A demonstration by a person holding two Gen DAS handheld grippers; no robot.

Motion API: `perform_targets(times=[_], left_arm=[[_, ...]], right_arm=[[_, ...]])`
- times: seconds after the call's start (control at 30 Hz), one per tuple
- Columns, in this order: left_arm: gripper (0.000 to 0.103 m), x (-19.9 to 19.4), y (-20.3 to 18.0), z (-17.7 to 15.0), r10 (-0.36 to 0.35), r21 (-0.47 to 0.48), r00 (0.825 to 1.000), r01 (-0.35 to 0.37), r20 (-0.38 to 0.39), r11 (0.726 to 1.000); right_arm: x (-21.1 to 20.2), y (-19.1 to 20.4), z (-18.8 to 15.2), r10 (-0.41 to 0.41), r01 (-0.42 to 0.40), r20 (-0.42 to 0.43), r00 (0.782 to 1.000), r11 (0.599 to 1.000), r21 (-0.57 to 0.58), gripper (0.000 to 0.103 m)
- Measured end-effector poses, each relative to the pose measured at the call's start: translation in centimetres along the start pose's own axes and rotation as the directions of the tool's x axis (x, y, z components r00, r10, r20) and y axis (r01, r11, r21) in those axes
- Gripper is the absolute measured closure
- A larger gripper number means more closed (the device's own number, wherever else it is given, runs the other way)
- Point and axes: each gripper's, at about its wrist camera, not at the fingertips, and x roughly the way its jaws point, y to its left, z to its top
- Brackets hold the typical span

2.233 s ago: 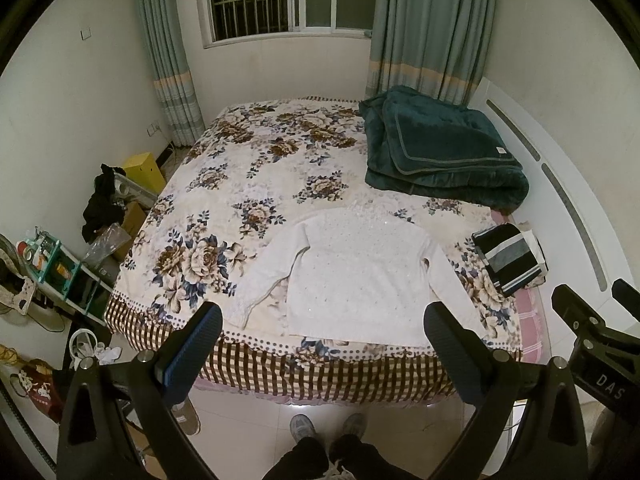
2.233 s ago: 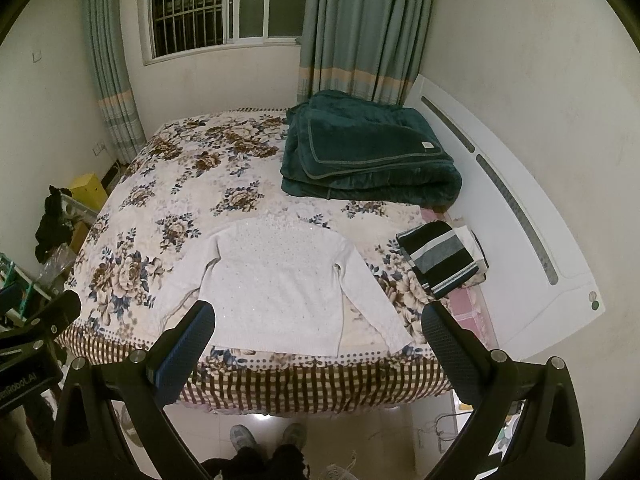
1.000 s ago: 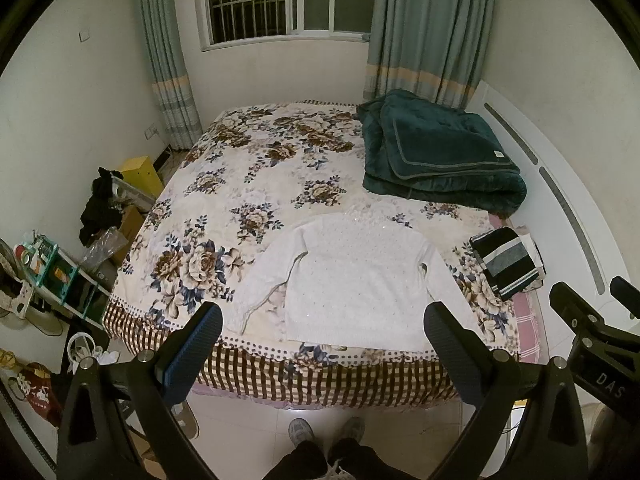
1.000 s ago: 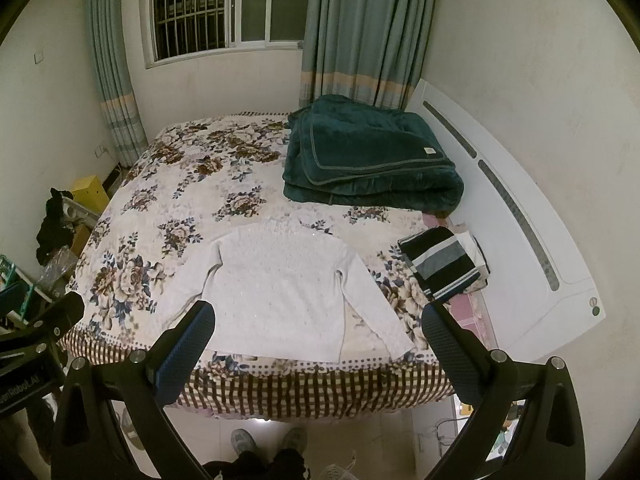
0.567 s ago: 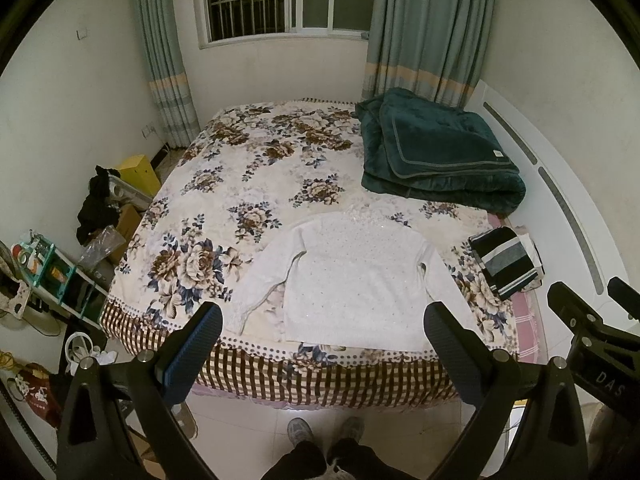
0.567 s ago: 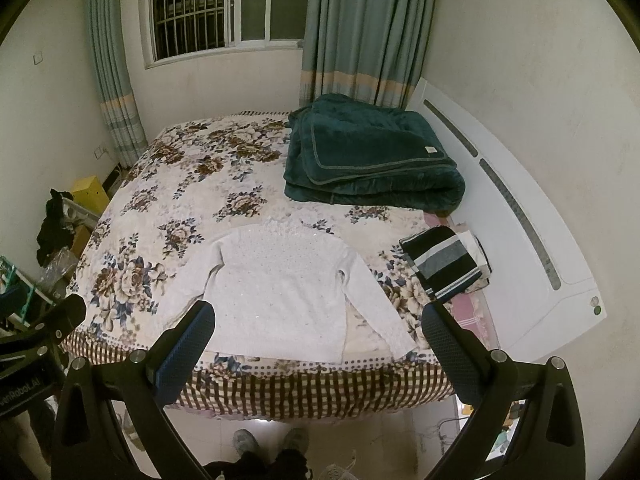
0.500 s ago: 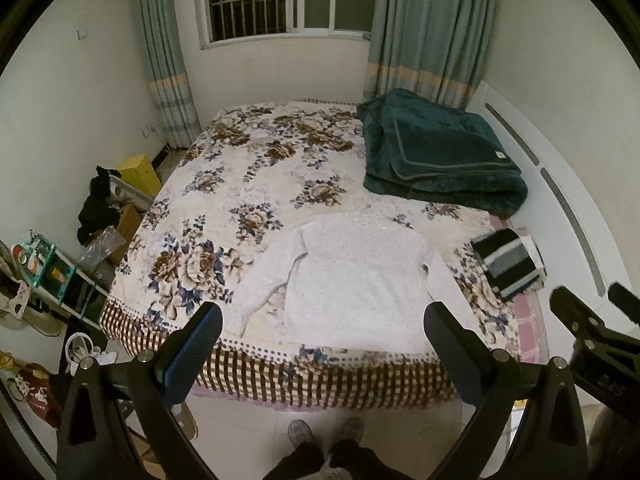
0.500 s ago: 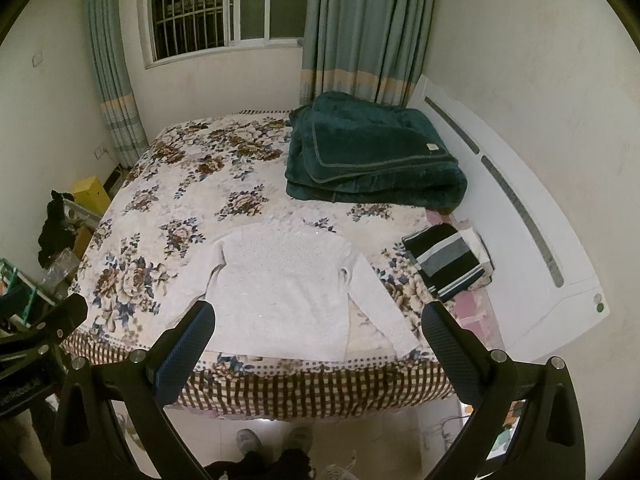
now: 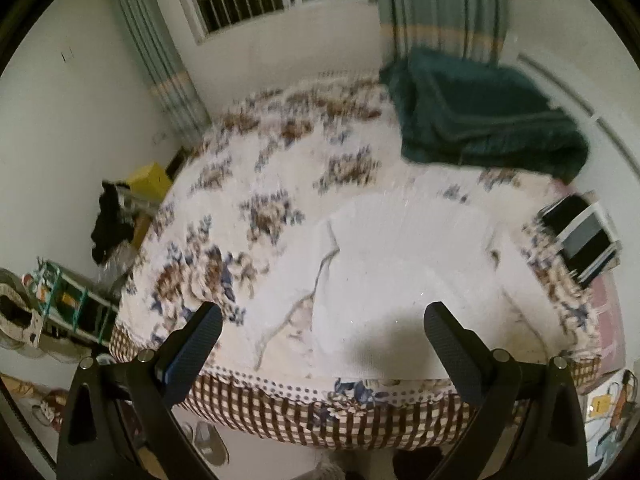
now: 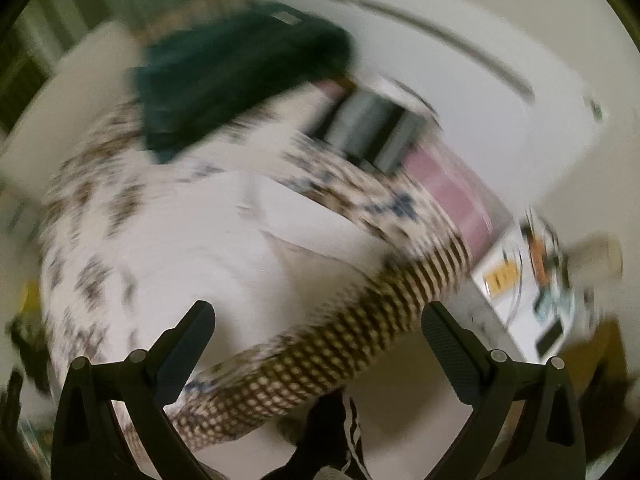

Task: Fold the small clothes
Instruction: 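Lower both tools toward the white sweater's sleeves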

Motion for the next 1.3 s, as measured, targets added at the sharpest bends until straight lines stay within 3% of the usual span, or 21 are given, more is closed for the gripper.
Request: perform_targets(times=[0.1, 0.27, 0.43, 0.53, 0.57, 0.6, 0.63, 0.67, 0.83, 0.93, 0.97, 1.0, 1.07, 1.13, 1.2, 1.3], left_arm=[[0.000, 5.7, -2.5, -0.1, 0.038, -0.010, 0.997, -0.038, -0.064, 0.999], [0.000, 15.4, -7.6, -0.4, 0.097, -0.006, 0.981, -0.100, -0.166, 0.995], [0.000, 24.5, -12.1, -1.9, 0.107, 0.011, 0.964, -0.108, -0.244, 0.994], [0.000, 28.9, -14.1, -3.0, 0.125, 0.031, 0.949, -0.121, -0.291, 0.992], [0.000, 30.1, -14.8, -3.3, 0.128, 0.041, 0.946, -0.121, -0.298, 0.992], [0.000, 30.9, -15.2, -3.6, 0.132, 0.053, 0.944, -0.122, -0.301, 0.991], [0.000, 32.0, -15.8, -3.9, 0.138, 0.072, 0.943, -0.122, -0.304, 0.990], [0.000, 32.8, -16.3, -4.0, 0.137, 0.084, 0.942, -0.117, -0.305, 0.990], [0.000, 34.7, -17.5, -3.4, 0.115, 0.093, 0.942, -0.090, -0.316, 0.992], [0.000, 35.1, -18.3, -2.7, 0.097, 0.099, 0.948, -0.070, -0.303, 0.993], [0.000, 35.2, -18.7, -2.6, 0.092, 0.106, 0.949, -0.062, -0.300, 0.992], [0.000, 35.4, -19.1, -2.5, 0.088, 0.110, 0.950, -0.057, -0.300, 0.992], [0.000, 35.5, -19.6, -2.3, 0.073, 0.108, 0.951, -0.043, -0.300, 0.993], [0.000, 35.7, -20.1, -2.3, 0.067, 0.110, 0.952, -0.035, -0.300, 0.993], [0.000, 35.9, -20.5, -2.6, 0.056, 0.104, 0.950, -0.025, -0.306, 0.994], [0.000, 36.6, -20.7, -3.2, 0.044, 0.096, 0.944, -0.013, -0.327, 0.995]], right_arm=[[9.4, -6.1, 2.5, 0.002, 0.013, -0.100, 0.995, 0.989, 0.146, 0.000], [27.0, -13.5, 5.1, 0.054, 0.035, -0.255, 0.965, 0.943, 0.330, 0.002], [39.8, -14.7, 5.1, 0.072, 0.059, -0.325, 0.943, 0.925, 0.376, 0.008], [44.6, -14.7, 4.7, 0.159, 0.003, -0.329, 0.931, 0.897, 0.443, 0.015], [45.6, -14.3, 4.7, 0.197, -0.033, -0.318, 0.927, 0.890, 0.455, 0.031], [46.1, -14.0, 4.7, 0.213, -0.053, -0.313, 0.926, 0.891, 0.451, 0.052], [46.3, -13.5, 4.7, 0.212, -0.062, -0.307, 0.928, 0.899, 0.434, 0.066], [46.1, -13.1, 4.7, 0.206, -0.070, -0.293, 0.934, 0.907, 0.415, 0.094], [41.5, -15.0, 7.5, 0.075, -0.017, -0.155, 0.985, 0.937, 0.349, 0.094], [40.4, -17.0, 10.4, -0.024, 0.055, -0.103, 0.994, 0.950, 0.308, 0.093], [40.9, -17.6, 11.3, -0.027, 0.063, -0.120, 0.992, 0.949, 0.310, 0.087], [41.9, -18.3, 11.8, -0.027, 0.074, -0.147, 0.989, 0.942, 0.326, 0.069], [43.3, -19.7, 12.1, -0.033, 0.101, -0.186, 0.982, 0.924, 0.368, 0.049], [43.5, -20.9, 11.9, -0.003, 0.091, -0.189, 0.982, 0.885, 0.456, 0.044], [43.9, -22.2, 10.0, 0.079, 0.037, -0.184, 0.980, 0.831, 0.556, 0.038], [45.7, -22.6, 6.8, 0.258, -0.071, -0.152, 0.954, 0.690, 0.721, 0.036]])
